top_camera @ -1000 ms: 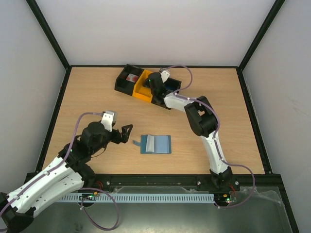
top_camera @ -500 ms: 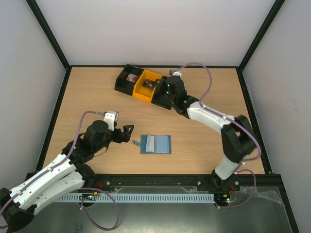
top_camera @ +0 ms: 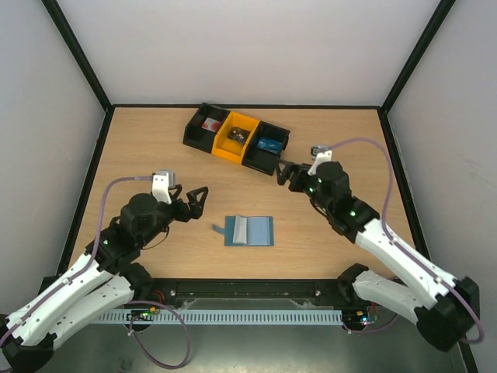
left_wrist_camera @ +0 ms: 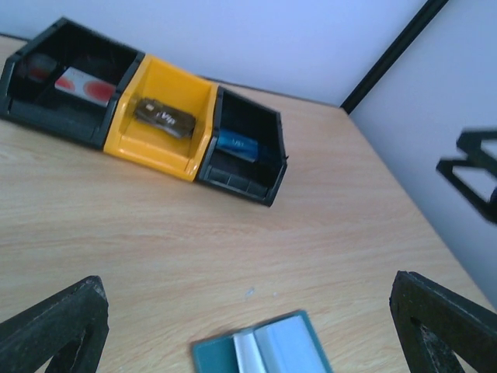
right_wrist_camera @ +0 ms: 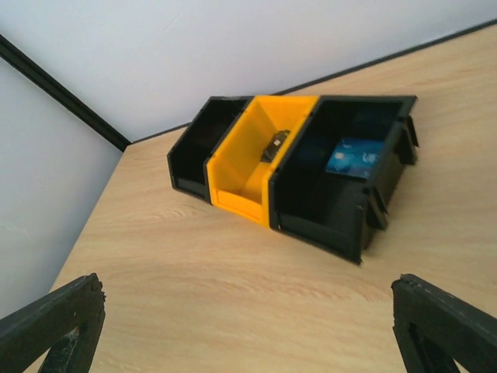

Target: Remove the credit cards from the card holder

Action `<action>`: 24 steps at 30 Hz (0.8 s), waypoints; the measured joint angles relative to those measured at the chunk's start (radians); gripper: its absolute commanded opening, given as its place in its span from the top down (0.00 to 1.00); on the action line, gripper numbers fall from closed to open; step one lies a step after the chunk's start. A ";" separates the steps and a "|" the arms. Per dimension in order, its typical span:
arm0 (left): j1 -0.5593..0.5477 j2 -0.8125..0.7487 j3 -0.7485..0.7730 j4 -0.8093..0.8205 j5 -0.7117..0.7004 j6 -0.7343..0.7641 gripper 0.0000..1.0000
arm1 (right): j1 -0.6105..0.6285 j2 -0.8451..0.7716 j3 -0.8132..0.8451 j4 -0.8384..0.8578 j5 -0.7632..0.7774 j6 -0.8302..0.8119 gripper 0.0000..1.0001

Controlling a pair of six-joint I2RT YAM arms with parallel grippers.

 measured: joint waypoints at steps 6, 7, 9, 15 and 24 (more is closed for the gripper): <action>0.000 -0.056 0.008 0.017 -0.018 -0.023 0.00 | 0.000 -0.239 -0.120 -0.106 0.003 0.019 0.02; 0.000 -0.061 0.008 0.017 -0.020 -0.027 0.00 | 0.000 -0.267 -0.131 -0.116 0.003 0.020 0.02; 0.000 -0.071 0.008 0.017 -0.026 -0.041 0.00 | 0.000 -0.315 -0.147 -0.141 0.003 0.032 0.02; 0.000 -0.080 -0.036 0.044 -0.032 -0.074 0.00 | 0.000 -0.393 -0.203 -0.156 -0.001 0.069 0.02; 0.000 -0.076 -0.113 0.081 -0.048 -0.109 0.00 | 0.000 -0.397 -0.271 -0.157 -0.054 0.127 0.02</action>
